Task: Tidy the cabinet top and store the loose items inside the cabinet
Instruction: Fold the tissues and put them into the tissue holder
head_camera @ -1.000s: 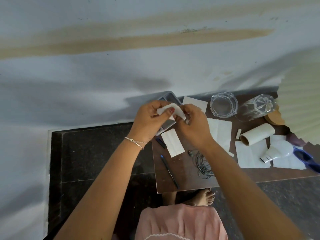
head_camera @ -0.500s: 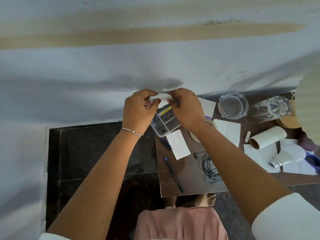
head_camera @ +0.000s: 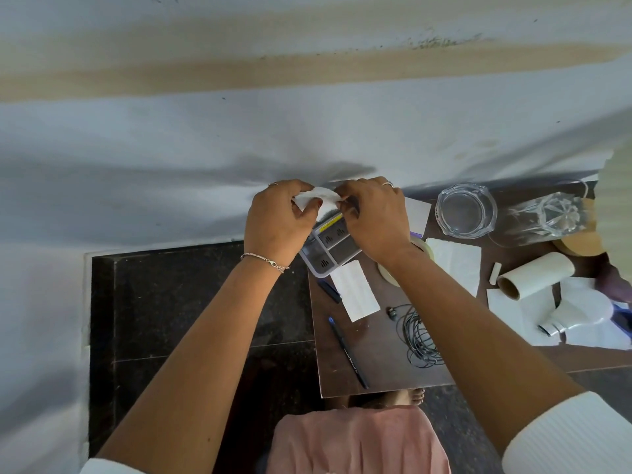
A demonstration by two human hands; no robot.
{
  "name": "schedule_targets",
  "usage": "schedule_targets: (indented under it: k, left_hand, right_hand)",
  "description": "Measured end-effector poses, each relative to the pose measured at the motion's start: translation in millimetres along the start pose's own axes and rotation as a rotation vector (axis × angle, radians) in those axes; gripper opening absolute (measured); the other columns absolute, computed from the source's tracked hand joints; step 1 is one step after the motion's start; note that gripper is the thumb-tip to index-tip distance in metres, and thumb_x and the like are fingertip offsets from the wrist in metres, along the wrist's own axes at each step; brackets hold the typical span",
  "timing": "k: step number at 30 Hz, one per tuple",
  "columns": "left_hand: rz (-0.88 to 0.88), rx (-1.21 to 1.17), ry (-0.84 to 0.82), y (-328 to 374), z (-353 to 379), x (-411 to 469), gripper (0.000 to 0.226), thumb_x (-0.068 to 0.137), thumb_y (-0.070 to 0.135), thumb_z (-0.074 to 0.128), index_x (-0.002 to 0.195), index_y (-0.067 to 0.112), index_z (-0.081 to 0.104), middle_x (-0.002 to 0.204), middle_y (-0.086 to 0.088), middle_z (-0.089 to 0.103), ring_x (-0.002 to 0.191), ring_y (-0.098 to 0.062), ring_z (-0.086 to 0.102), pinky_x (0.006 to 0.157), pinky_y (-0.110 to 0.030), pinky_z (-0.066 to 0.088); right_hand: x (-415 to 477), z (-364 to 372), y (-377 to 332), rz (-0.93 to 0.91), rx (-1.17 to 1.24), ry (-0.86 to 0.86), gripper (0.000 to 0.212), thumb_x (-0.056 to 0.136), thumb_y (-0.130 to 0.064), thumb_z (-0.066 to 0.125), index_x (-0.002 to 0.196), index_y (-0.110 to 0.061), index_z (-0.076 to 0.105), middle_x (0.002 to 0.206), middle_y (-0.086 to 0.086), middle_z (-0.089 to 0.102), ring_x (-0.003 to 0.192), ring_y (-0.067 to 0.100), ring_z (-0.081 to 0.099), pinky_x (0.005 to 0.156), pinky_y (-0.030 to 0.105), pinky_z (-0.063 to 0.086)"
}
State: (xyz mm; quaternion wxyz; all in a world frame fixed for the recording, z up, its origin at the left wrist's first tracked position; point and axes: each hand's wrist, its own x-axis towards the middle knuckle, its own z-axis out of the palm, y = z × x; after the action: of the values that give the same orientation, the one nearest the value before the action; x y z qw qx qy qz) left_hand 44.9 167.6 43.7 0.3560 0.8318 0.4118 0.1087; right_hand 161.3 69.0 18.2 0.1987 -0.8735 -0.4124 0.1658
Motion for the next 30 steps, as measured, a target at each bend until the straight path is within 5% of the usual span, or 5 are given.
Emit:
schedule_targets:
  k: [8, 19, 21, 25, 30]
  left_hand:
    - [0.05, 0.079, -0.045, -4.3, 7.2, 0.8, 0.024, 0.086, 0.025, 0.066, 0.107, 0.014, 0.07, 0.1, -0.006, 0.069, 0.082, -0.023, 0.064, 0.077, -0.039, 0.056]
    - [0.06, 0.052, -0.012, -11.2, 13.9, -9.4, 0.036, 0.083, 0.022, 0.07, 0.118, 0.022, 0.059, 0.112, 0.0, 0.059, 0.069, -0.004, 0.054, 0.066, -0.026, 0.054]
    - [0.06, 0.03, 0.025, -8.3, 13.7, -17.5, 0.035, 0.082, 0.021, 0.071, 0.114, 0.02, 0.058, 0.103, 0.002, 0.056, 0.07, -0.005, 0.053, 0.061, -0.017, 0.047]
    - [0.029, 0.034, 0.08, 1.4, 15.6, -42.3, 0.012, 0.084, 0.028, 0.067, 0.09, 0.022, 0.059, 0.071, 0.005, 0.058, 0.063, -0.013, 0.054, 0.054, -0.032, 0.05]
    - [0.012, 0.052, -0.024, 8.8, 33.8, -87.8, 0.013, 0.085, 0.04, 0.064, 0.081, 0.027, 0.063, 0.053, 0.004, 0.053, 0.05, -0.011, 0.052, 0.046, -0.03, 0.048]
  right_hand:
    - [-1.8, 7.3, 4.0, -0.001, -0.017, 0.064, 0.018, 0.087, -0.017, 0.062, 0.103, -0.023, 0.068, 0.102, 0.001, 0.065, 0.1, 0.029, 0.055, 0.081, 0.035, 0.035]
    - [-23.9, 5.4, 12.3, 0.125, 0.093, 0.12, 0.031, 0.081, -0.01, 0.061, 0.11, -0.021, 0.063, 0.104, -0.002, 0.064, 0.101, 0.025, 0.055, 0.085, 0.037, 0.037]
    - [-33.4, 3.3, 16.6, 0.159, 0.155, 0.167, 0.033, 0.078, -0.007, 0.061, 0.109, -0.019, 0.064, 0.105, 0.0, 0.065, 0.099, 0.025, 0.057, 0.085, 0.039, 0.043]
    - [-66.1, 2.3, 25.1, 0.278, 0.25, 0.224, 0.03, 0.081, -0.01, 0.062, 0.108, -0.024, 0.061, 0.104, -0.008, 0.064, 0.094, 0.019, 0.06, 0.077, 0.043, 0.052]
    - [-117.1, 12.5, 38.0, 0.475, 0.249, 0.13, 0.022, 0.084, -0.011, 0.061, 0.104, -0.023, 0.061, 0.103, -0.006, 0.066, 0.093, 0.02, 0.062, 0.072, 0.04, 0.054]
